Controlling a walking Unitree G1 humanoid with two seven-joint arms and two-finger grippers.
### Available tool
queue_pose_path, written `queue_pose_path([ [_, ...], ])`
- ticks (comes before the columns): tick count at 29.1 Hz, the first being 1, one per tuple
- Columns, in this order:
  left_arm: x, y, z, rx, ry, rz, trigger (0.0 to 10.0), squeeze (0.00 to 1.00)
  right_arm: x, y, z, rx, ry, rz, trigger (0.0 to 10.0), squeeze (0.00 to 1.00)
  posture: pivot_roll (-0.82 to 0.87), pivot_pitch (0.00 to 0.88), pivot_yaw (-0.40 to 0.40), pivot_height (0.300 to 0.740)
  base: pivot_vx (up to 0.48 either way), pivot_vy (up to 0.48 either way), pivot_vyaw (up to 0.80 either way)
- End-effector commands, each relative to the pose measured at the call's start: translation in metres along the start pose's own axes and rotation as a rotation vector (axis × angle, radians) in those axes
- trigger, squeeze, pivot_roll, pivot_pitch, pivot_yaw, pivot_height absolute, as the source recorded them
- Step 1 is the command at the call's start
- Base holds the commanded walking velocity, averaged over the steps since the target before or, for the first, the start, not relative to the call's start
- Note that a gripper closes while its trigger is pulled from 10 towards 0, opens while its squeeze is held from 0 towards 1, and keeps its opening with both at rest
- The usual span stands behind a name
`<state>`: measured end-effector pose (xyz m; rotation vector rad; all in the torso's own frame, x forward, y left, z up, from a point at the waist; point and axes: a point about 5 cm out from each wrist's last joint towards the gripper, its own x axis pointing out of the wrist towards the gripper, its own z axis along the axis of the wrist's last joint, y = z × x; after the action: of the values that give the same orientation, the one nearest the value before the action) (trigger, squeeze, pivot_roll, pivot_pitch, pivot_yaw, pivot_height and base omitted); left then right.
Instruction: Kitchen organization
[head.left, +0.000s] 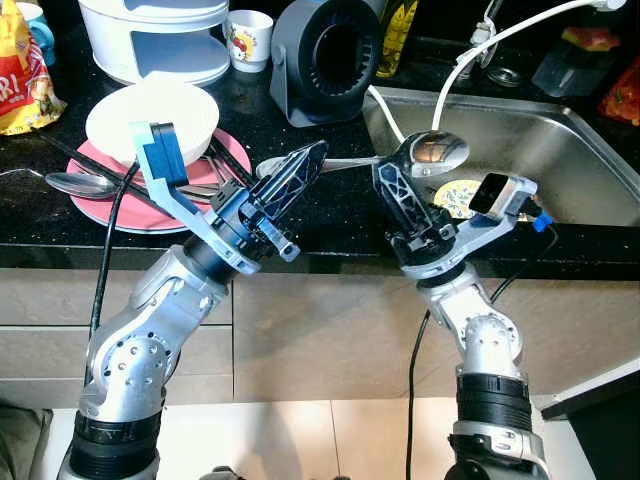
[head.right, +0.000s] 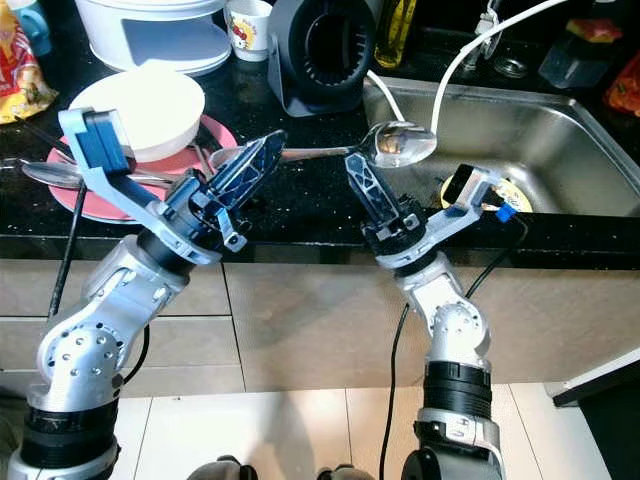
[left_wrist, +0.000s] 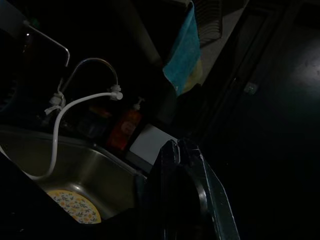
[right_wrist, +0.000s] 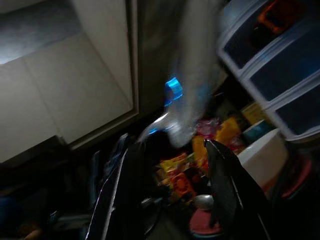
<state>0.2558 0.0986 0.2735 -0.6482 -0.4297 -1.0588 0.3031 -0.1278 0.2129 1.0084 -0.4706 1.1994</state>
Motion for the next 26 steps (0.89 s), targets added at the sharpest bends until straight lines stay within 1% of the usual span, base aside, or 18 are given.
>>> queue_pose_path([
  [1,0.0,-0.003,-0.001,0.002,0.002,-0.013,10.0,0.0,-0.002,0.009,0.001,0.011,0.003,0.062,10.0,0.0,0.1,0.107,-0.081,0.74,0.0,0.0,0.0],
  [2,0.0,-0.003,0.0,0.004,-0.001,-0.007,10.0,0.0,-0.003,0.014,0.0,0.027,0.019,0.1,10.0,0.0,0.1,0.107,-0.081,0.74,0.0,0.0,0.0],
  [4,0.0,-0.003,0.0,0.004,-0.001,-0.007,10.0,0.0,-0.003,0.014,0.0,0.027,0.019,0.1,10.0,0.0,0.1,0.107,-0.081,0.74,0.0,0.0,0.0],
  [6,0.0,-0.001,0.001,0.008,-0.007,0.0,10.0,0.0,-0.006,0.02,-0.003,0.024,0.065,0.144,10.0,0.0,0.1,0.11,-0.078,0.74,0.0,0.0,0.0],
  [8,0.0,-0.001,0.001,0.009,-0.01,0.0,10.0,0.0,-0.007,0.021,-0.002,0.026,0.064,0.145,10.0,0.0,0.1,0.11,-0.078,0.74,0.0,0.0,0.0],
  [12,0.0,-0.002,0.001,0.006,-0.005,-0.006,10.0,0.0,-0.006,0.015,0.005,0.005,0.01,0.096,10.0,0.0,0.1,0.11,-0.076,0.74,0.0,0.0,0.0],
  [13,0.0,-0.002,0.001,0.006,-0.005,-0.006,10.0,0.0,-0.006,0.015,0.005,0.005,0.01,0.096,10.0,0.0,0.1,0.11,-0.076,0.74,0.0,0.0,0.0],
  [15,-0.001,-0.002,-0.001,0.003,0.004,-0.012,10.0,0.0,-0.004,0.008,0.006,-0.038,0.004,0.033,10.0,0.0,0.1,0.105,-0.077,0.74,0.0,0.0,0.0],
  [17,-0.001,-0.002,-0.001,0.003,0.004,-0.012,10.0,0.0,-0.004,0.008,0.006,-0.038,0.004,0.033,10.0,0.0,0.1,0.105,-0.077,0.74,0.0,0.0,0.0],
  [18,0.0,-0.003,-0.002,0.007,0.013,-0.017,10.0,0.0,-0.002,0.004,0.006,-0.053,0.005,0.004,10.0,0.0,0.1,0.104,-0.078,0.74,0.0,0.0,0.0],
  [22,0.0,-0.003,-0.002,0.008,0.012,-0.019,10.0,0.0,-0.002,0.005,0.005,-0.05,0.013,0.006,10.0,0.0,0.1,0.101,-0.077,0.74,0.0,0.0,0.0],
  [24,0.001,-0.003,-0.001,0.009,0.009,-0.022,10.0,0.0,-0.002,0.007,0.002,-0.044,0.048,0.02,10.0,0.0,0.1,0.097,-0.081,0.74,0.0,0.0,0.0],
  [26,0.001,-0.003,-0.001,0.008,0.009,-0.022,10.0,0.0,-0.003,0.006,0.002,-0.049,0.048,0.008,10.0,0.0,0.1,0.096,-0.081,0.74,0.0,0.0,0.0],
])
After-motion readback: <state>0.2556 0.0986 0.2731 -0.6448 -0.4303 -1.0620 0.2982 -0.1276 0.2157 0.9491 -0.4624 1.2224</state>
